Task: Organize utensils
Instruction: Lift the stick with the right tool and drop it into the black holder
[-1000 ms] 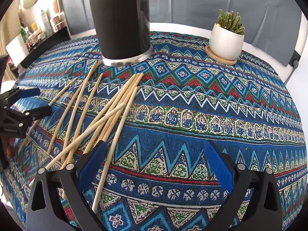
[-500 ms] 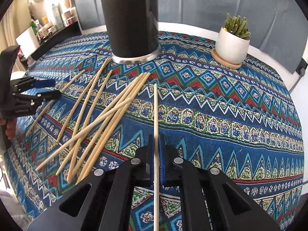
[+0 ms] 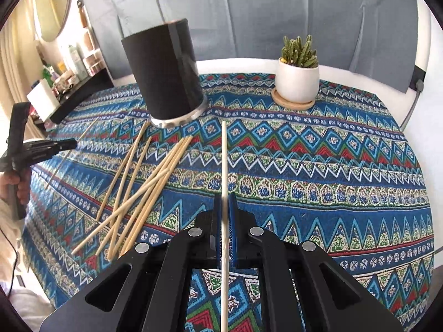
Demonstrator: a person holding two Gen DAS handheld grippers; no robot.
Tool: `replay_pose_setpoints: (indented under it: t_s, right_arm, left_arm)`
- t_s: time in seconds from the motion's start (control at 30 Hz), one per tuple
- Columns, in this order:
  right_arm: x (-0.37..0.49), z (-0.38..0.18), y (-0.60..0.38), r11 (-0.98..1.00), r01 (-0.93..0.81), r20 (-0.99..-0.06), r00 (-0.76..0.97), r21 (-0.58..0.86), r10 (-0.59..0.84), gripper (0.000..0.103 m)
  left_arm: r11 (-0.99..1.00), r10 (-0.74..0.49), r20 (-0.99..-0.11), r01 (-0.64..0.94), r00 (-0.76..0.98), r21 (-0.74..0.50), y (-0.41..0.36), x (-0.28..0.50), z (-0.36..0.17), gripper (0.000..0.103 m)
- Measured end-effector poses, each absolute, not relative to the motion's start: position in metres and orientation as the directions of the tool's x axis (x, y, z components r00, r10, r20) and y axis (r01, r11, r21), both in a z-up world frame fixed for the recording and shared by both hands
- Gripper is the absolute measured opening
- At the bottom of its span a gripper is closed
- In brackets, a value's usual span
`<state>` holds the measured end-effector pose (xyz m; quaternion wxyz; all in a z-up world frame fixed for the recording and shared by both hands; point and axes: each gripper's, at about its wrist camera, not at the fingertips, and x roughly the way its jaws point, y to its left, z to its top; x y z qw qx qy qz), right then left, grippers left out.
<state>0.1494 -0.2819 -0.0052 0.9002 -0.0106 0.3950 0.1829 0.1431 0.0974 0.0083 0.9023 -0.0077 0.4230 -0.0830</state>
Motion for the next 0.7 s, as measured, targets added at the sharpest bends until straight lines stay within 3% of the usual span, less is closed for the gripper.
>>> replay_pose_setpoints:
  t_s: [0.43, 0.57, 0.7]
  right_arm:
    - [0.153, 0.080, -0.272, 0.921, -0.369, -0.559, 0.740, 0.127, 0.374, 0.005]
    - [0.164, 0.105, -0.257, 0.897, -0.421, -0.474, 0.767, 0.137, 0.433, 0.005]
    - [0.182, 0.127, -0.244, 0.869, -0.455, -0.372, 0.786, 0.194, 0.494, 0.005]
  left_arm:
    - [0.972, -0.229, -0.571, 0.218, 0.789, -0.088, 0.106, 0.146, 0.114, 0.005]
    - [0.967, -0.248, -0.475, 0.244, 0.844, -0.071, 0.094, 0.160, 0.139, 0.005]
    - [0.939, -0.343, -0.393, 0.314, 0.853, -0.137, 0.085, 0.181, 0.153, 0.005]
